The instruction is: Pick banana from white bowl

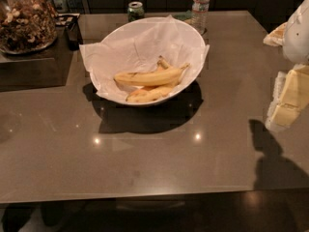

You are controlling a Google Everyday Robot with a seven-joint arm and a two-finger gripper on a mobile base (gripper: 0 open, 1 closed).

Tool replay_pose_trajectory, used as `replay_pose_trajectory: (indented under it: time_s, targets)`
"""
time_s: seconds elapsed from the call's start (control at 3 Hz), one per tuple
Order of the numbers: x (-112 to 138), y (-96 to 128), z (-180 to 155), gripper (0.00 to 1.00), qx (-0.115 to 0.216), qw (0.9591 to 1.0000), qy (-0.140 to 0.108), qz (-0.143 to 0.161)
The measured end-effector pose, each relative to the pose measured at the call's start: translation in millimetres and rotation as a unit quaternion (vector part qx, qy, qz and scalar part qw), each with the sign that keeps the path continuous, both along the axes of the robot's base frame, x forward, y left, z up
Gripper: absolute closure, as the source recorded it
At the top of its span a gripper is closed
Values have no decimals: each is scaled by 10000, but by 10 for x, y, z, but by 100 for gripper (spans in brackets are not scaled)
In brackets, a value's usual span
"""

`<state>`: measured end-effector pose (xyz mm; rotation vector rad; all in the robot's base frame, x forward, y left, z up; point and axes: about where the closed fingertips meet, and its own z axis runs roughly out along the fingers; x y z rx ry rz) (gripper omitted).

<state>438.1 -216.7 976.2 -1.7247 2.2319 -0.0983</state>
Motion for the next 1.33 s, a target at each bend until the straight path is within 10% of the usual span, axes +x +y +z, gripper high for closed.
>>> replay_pose_trajectory:
  time_s: [0.67, 1.33]
  targets:
    - [67, 90, 60, 0, 200, 9996, -124, 141]
    - [393, 581, 285, 0, 1138, 9890, -362, 875]
